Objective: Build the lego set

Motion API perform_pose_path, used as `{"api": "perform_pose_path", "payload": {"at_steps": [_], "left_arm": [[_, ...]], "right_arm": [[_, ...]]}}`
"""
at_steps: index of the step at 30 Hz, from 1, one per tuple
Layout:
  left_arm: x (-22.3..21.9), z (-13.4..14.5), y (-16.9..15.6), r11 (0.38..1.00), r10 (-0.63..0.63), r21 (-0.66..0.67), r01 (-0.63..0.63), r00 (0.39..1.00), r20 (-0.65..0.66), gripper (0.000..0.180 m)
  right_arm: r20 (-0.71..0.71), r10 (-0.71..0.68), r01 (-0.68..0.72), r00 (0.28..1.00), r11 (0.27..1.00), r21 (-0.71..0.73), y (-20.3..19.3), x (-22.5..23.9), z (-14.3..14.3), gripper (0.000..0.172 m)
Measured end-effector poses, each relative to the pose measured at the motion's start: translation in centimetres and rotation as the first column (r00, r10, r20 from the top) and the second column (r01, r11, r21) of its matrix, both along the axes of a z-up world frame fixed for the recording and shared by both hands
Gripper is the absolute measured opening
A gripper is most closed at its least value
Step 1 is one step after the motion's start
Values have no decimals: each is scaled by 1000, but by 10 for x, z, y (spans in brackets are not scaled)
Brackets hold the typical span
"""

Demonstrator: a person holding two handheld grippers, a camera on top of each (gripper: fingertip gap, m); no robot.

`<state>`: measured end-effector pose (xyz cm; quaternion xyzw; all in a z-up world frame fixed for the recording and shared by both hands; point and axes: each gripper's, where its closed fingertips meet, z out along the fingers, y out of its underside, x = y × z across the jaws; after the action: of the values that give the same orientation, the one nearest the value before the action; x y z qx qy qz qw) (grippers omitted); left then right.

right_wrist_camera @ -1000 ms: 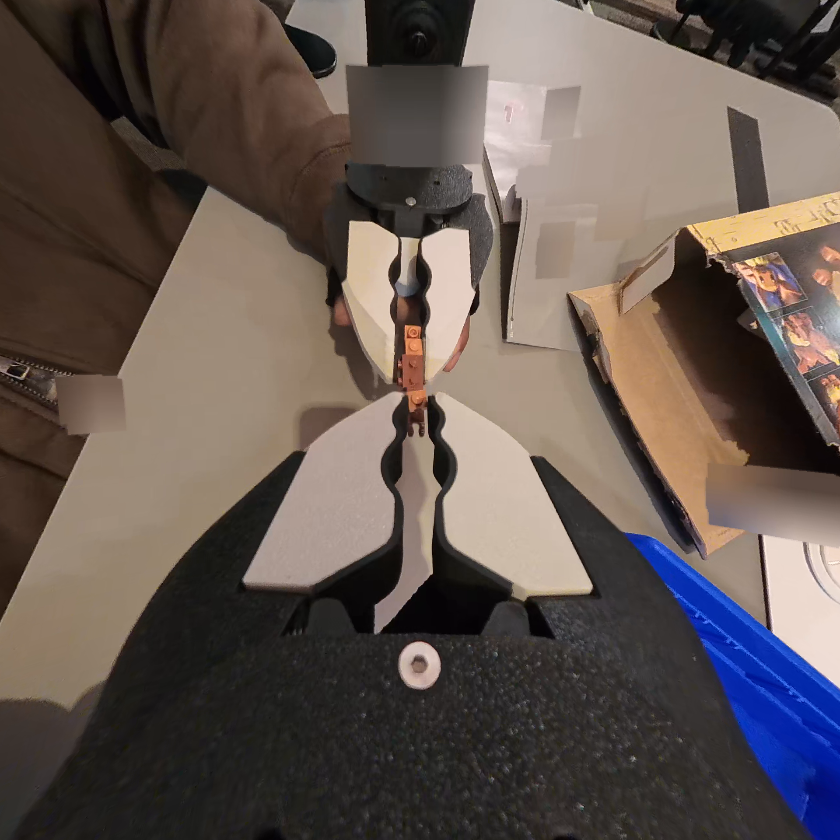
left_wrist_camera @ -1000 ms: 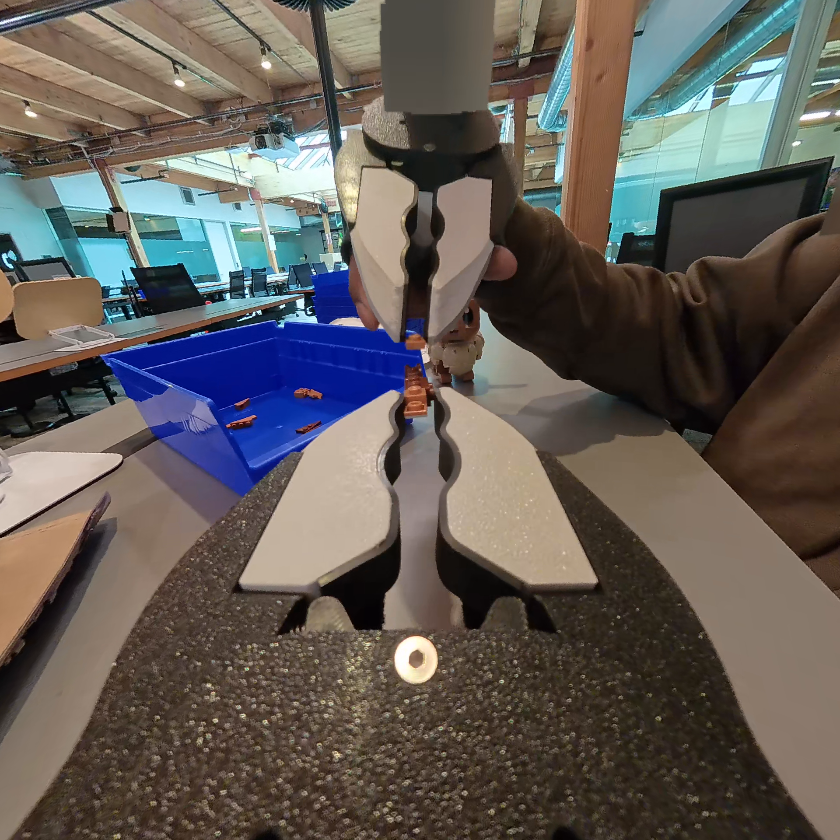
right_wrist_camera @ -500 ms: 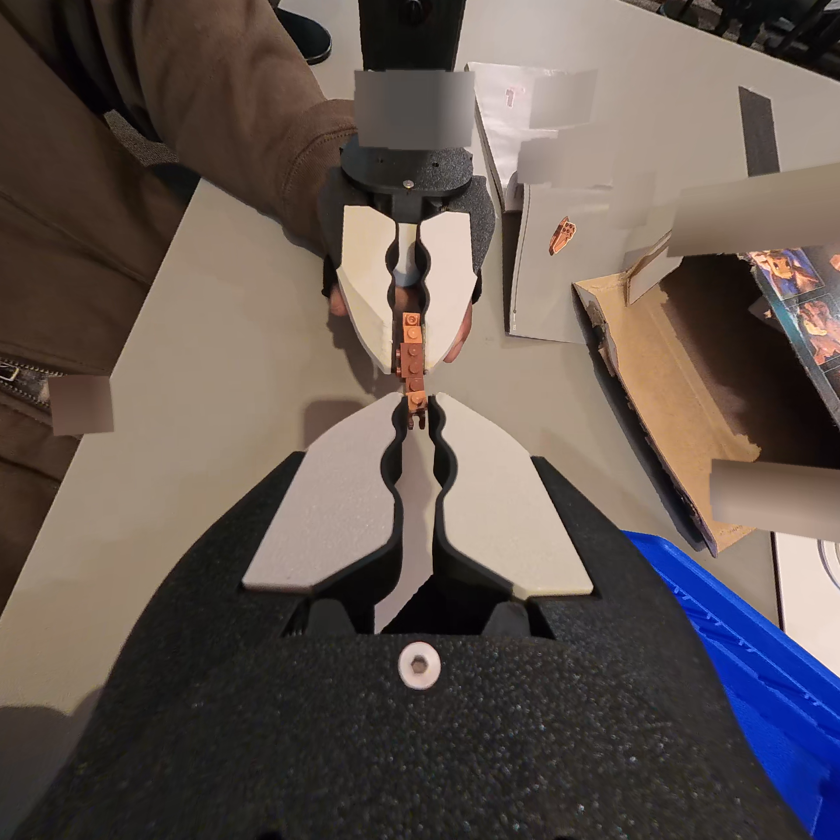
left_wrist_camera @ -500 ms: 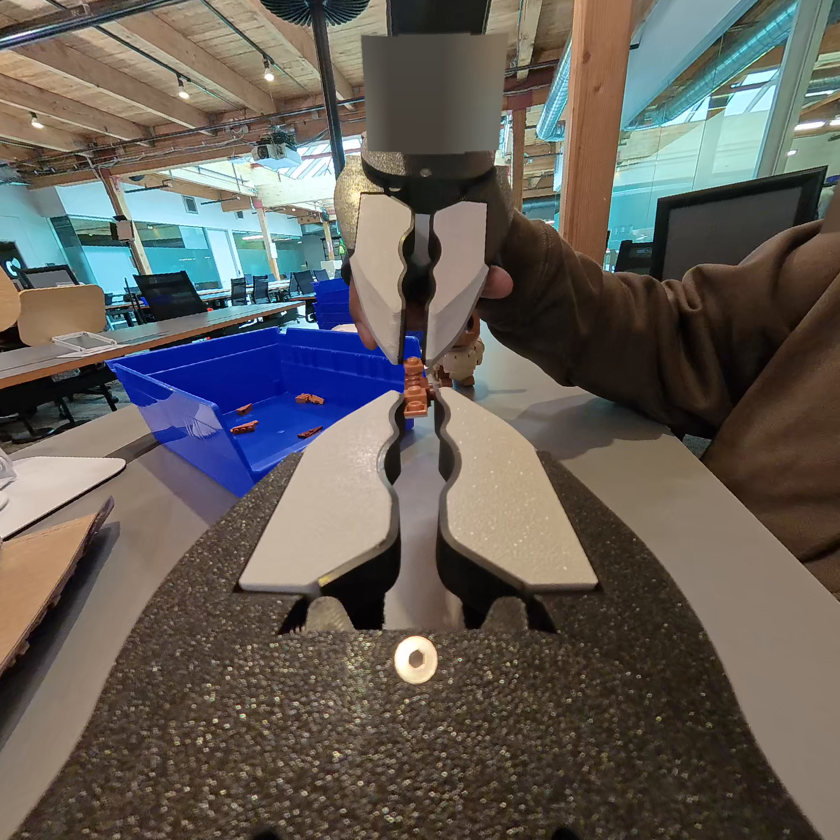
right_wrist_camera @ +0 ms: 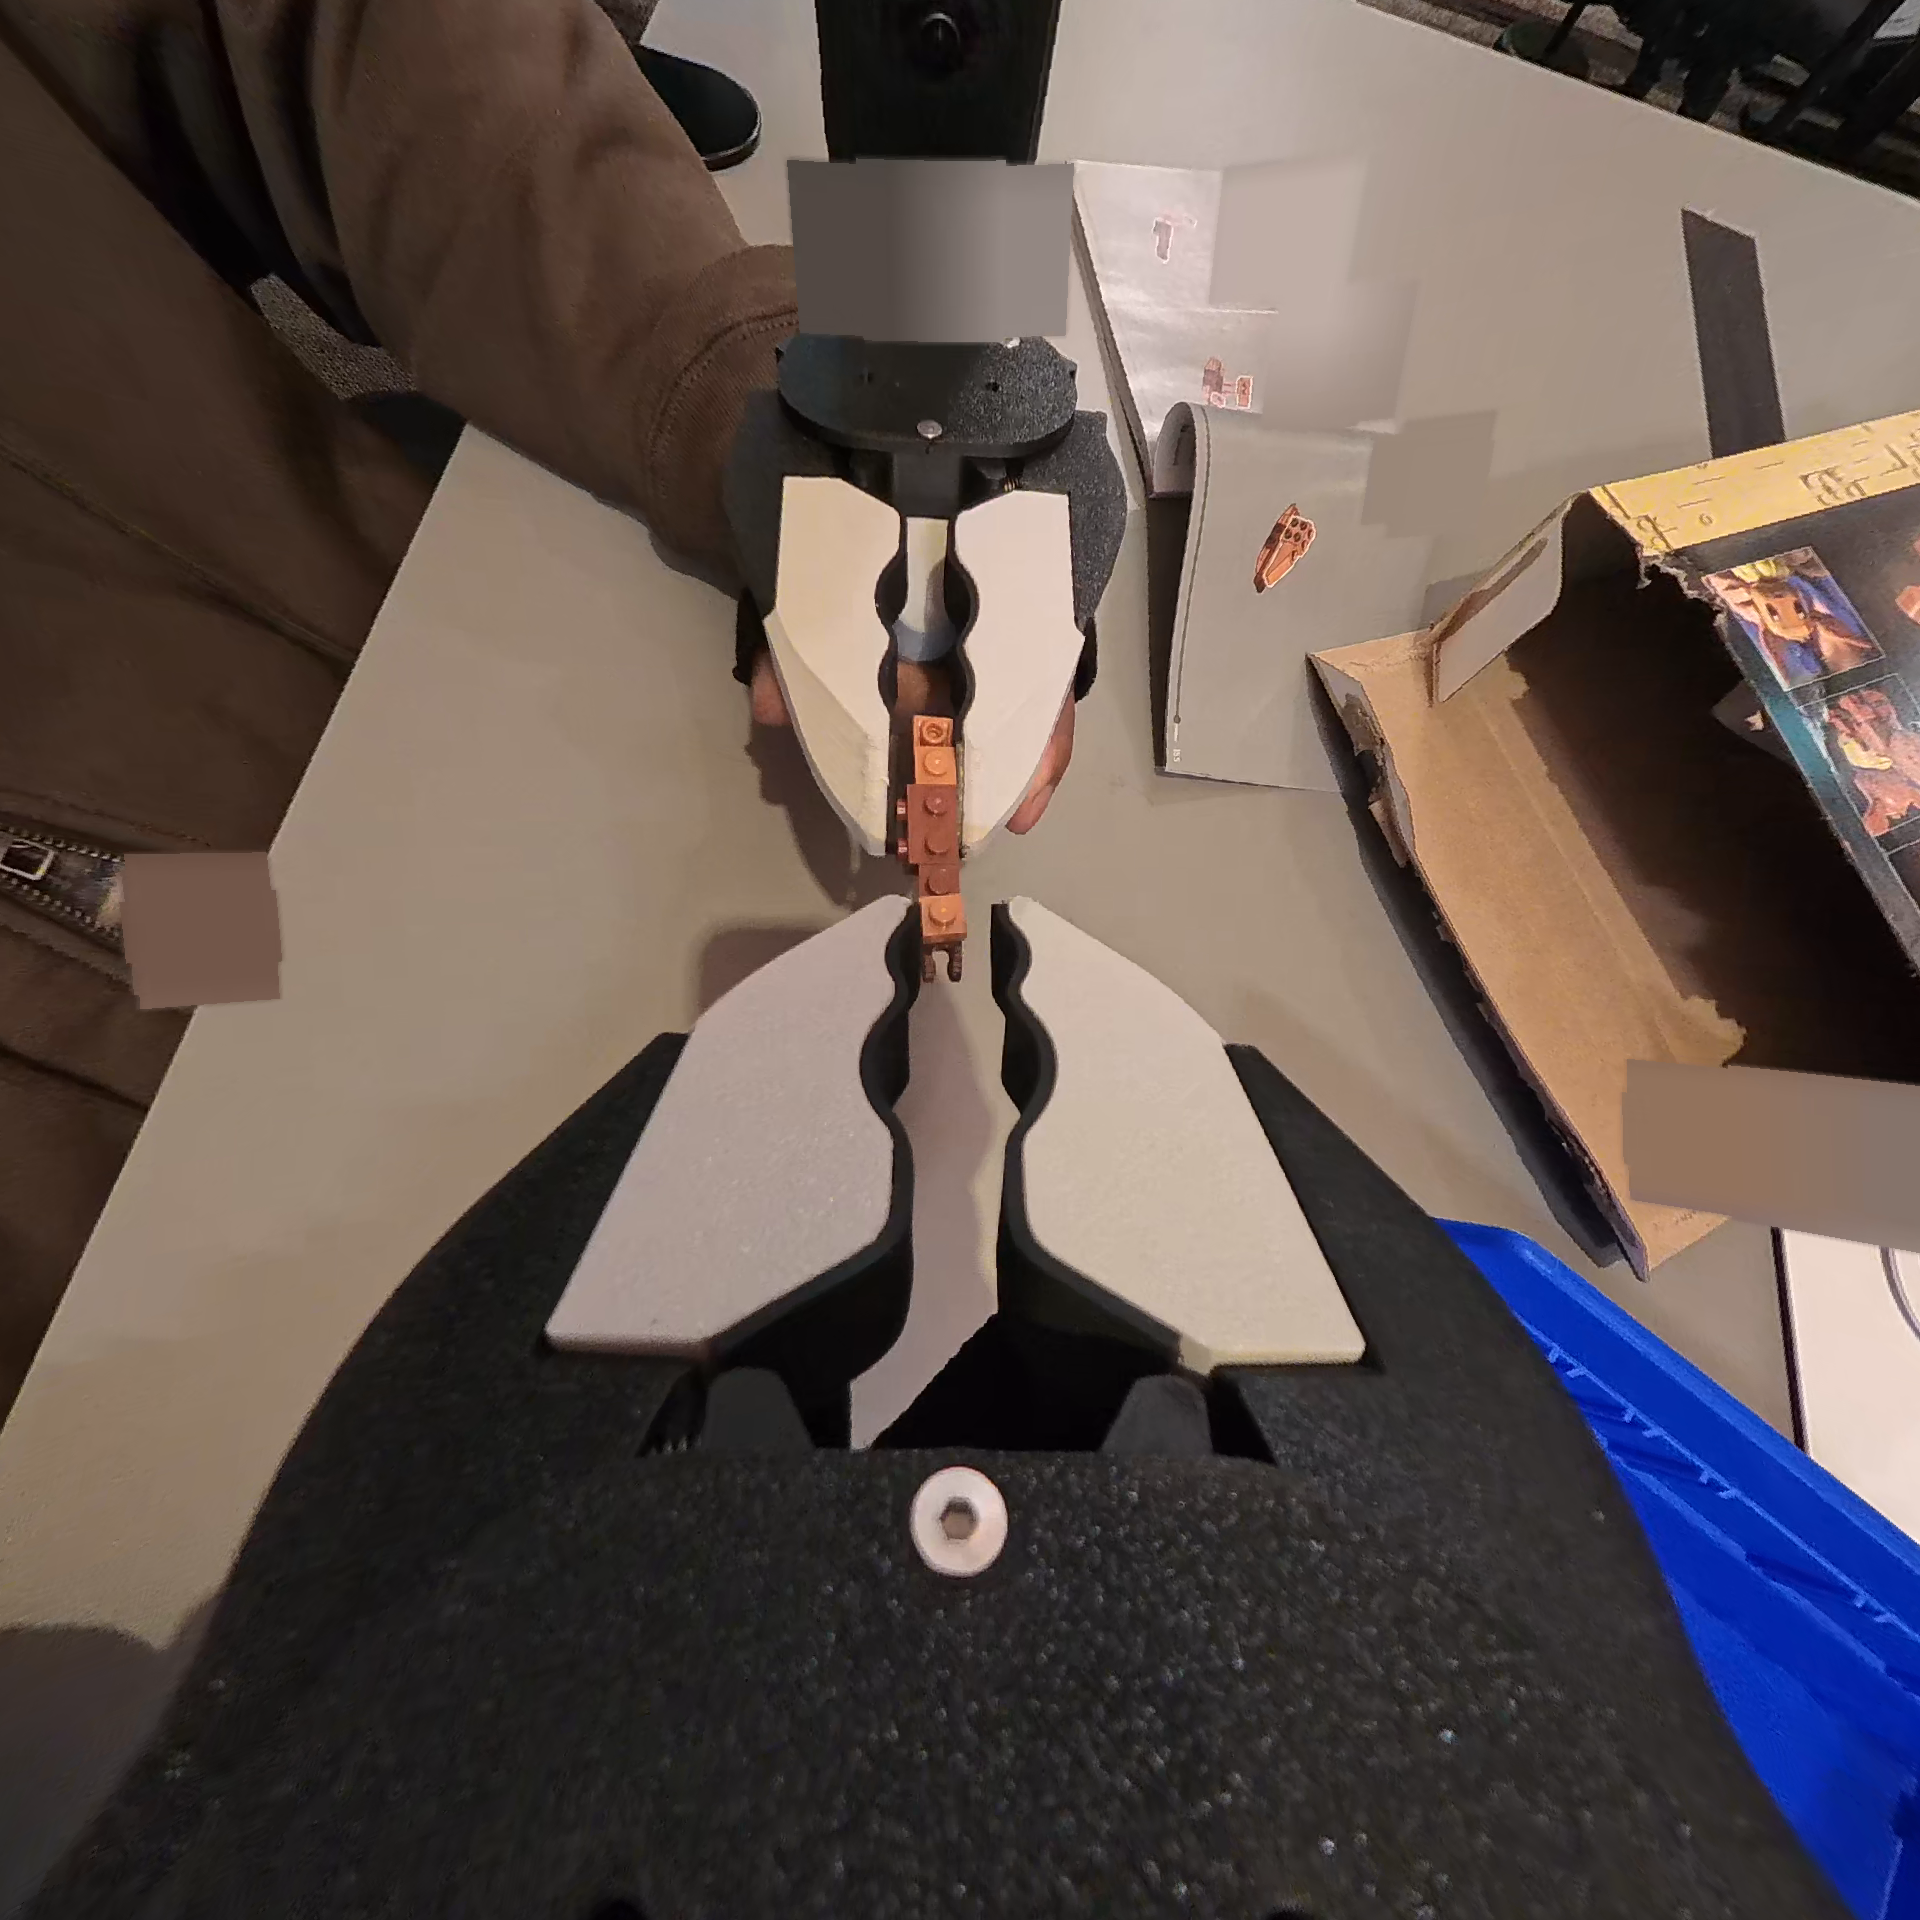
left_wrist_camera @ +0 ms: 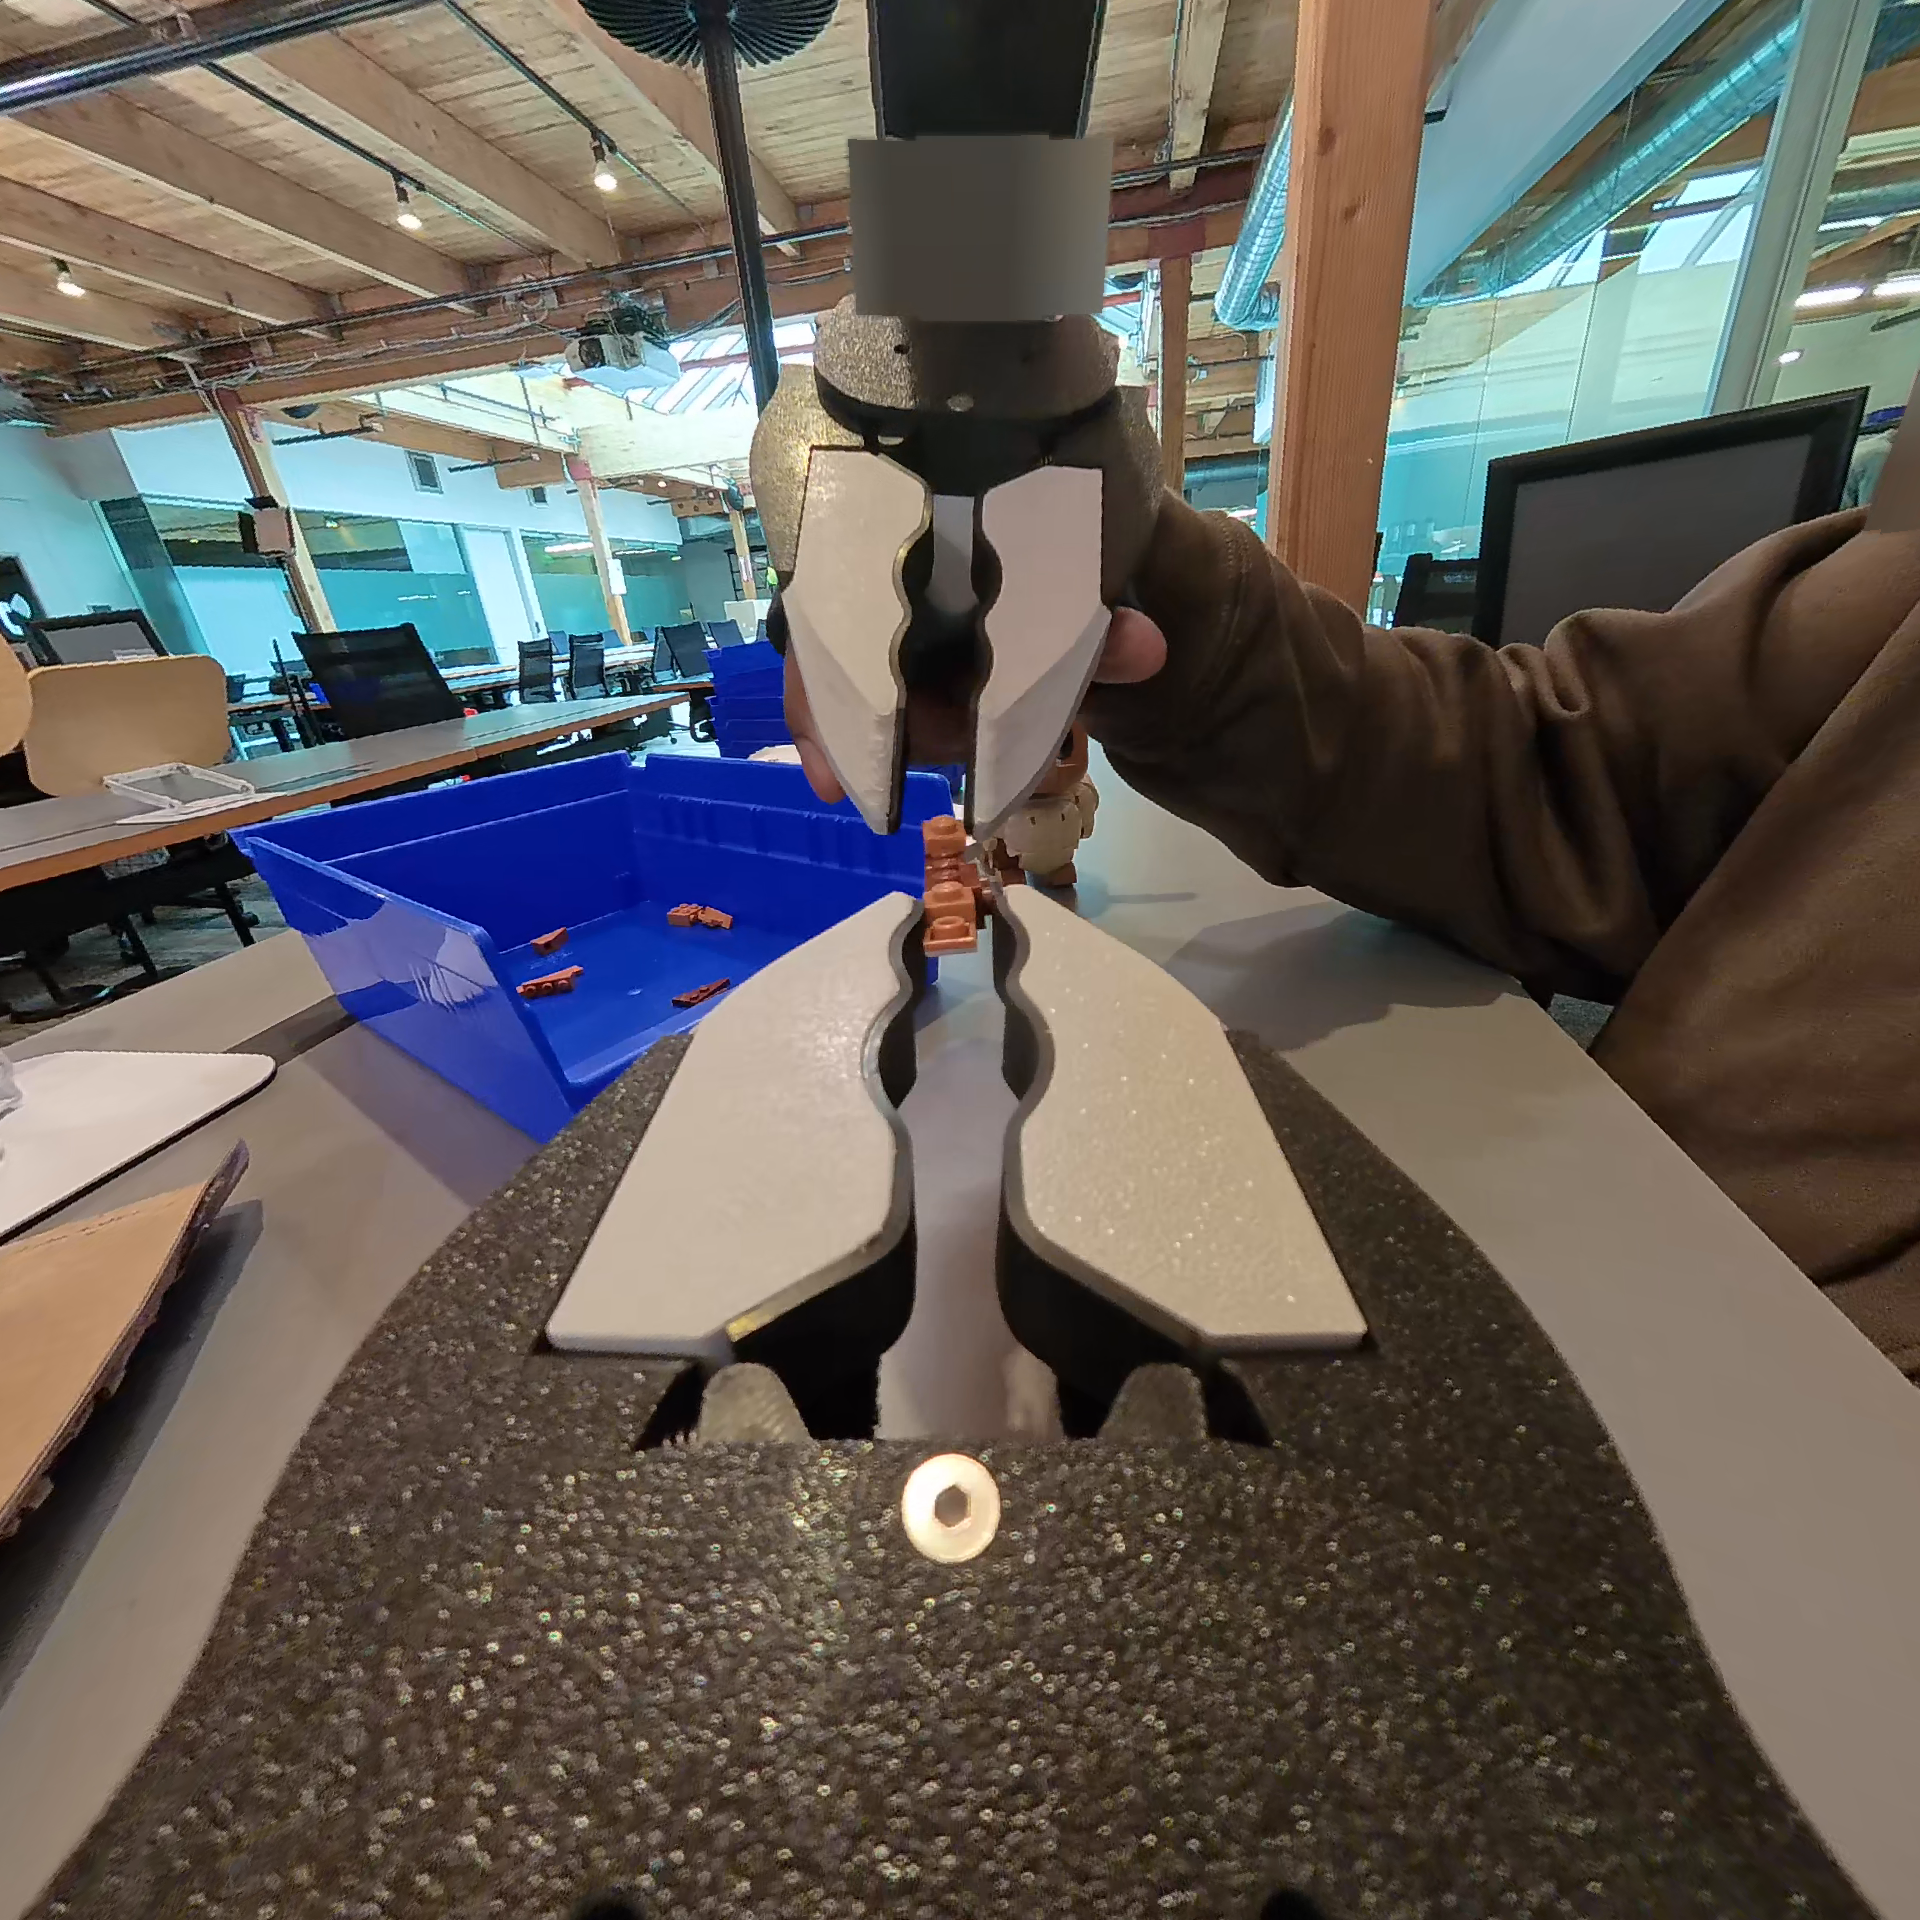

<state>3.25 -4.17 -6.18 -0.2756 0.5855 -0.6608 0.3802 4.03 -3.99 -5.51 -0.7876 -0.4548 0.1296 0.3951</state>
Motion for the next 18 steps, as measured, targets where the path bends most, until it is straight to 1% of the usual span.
{"api": "perform_pose_path", "payload": {"at_steps": [18], "left_arm": [[-1, 1, -1, 1000, -5, 3, 5, 1000, 8, 11]], "right_arm": [[-32, 8, -9, 999, 1000, -4, -2, -4, 3, 12]]}}
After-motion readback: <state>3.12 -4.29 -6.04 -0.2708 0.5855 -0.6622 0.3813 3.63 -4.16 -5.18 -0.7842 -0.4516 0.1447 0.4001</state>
